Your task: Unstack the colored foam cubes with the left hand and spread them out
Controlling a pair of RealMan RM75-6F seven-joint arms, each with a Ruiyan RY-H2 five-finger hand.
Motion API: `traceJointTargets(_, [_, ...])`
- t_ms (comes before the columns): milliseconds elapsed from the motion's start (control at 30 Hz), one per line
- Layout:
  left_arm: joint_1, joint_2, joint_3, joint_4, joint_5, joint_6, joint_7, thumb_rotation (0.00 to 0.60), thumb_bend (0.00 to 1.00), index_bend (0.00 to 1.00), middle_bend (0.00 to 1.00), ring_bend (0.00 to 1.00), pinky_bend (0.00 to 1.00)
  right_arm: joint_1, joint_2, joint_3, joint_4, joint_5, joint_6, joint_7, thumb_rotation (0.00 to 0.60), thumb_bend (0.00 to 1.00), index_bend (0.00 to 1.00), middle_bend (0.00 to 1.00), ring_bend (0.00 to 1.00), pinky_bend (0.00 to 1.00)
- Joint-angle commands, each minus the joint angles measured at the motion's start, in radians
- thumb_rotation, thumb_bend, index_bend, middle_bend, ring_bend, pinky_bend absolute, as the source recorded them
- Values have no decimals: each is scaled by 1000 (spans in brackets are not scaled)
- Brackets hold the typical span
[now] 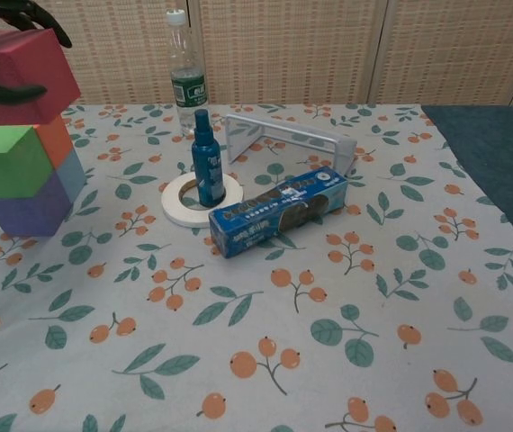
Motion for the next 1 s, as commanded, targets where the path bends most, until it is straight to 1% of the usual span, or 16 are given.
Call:
traceJointTargets(33, [35, -94, 79, -43, 74, 44, 111, 600, 325, 0, 225, 534, 109, 10, 1, -12, -5, -7, -17, 30, 600, 145, 0, 0, 0, 0])
traceJointTargets(100, [29, -140, 98, -42, 70, 17, 131, 600, 326, 0, 218, 532, 104, 12, 4, -15, -7, -12, -16, 40, 600, 147, 0, 0, 0, 0])
traceJointTargets(167, [19, -190, 122, -33, 55, -32, 164, 600, 327, 0, 211, 526, 100, 10, 9, -16, -6, -16, -5, 45, 600, 149, 0, 0, 0, 0])
traceJointTargets(267, [0, -273, 144, -1, 36, -98, 192, 600, 327, 0, 201, 520, 95, 7, 10, -10, -4, -10, 5, 46, 600, 149, 0, 0, 0, 0])
traceJointTargets(367, [-16, -348, 143, 55, 30, -122, 224, 600, 327, 0, 193, 503, 74, 7, 16, -9, -5, -3, 3, 58, 600, 149, 0, 0, 0, 0])
traceJointTargets(433, [-28, -370, 135, 77, 9, -150, 240, 600, 324, 0, 178, 448, 47, 7, 23, -10, -7, -3, 7, 69, 600, 149, 0, 0, 0, 0])
traceJointTargets(533, [-40, -381, 123, 81, -38, -190, 228, 600, 321, 0, 137, 335, 28, 5, 26, -8, -7, -3, 15, 74, 600, 149, 0, 0, 0, 0])
traceJointTargets(600, [-45, -390, 120, 91, -51, -204, 210, 600, 329, 0, 100, 218, 24, 6, 25, -8, -4, -2, 13, 74, 600, 149, 0, 0, 0, 0])
traceJointTargets(667, [-52, -394, 120, 102, -56, -220, 174, 600, 343, 0, 31, 61, 20, 7, 25, -10, -5, 1, 6, 76, 600, 149, 0, 0, 0, 0])
traceJointTargets(733, [-59, -393, 116, 109, -55, -229, 151, 600, 339, 0, 3, 7, 19, 7, 26, -10, -8, 2, 6, 77, 600, 149, 0, 0, 0, 0])
traceJointTargets(900, [-69, -386, 113, 111, -39, -230, 115, 600, 325, 0, 0, 0, 18, 3, 24, -4, -7, 2, 20, 74, 600, 149, 0, 0, 0, 0])
traceJointTargets(1000, [-73, -356, 111, 81, -19, -217, 105, 600, 321, 0, 0, 0, 18, 5, 21, -5, -6, 1, 13, 72, 600, 151, 0, 0, 0, 0])
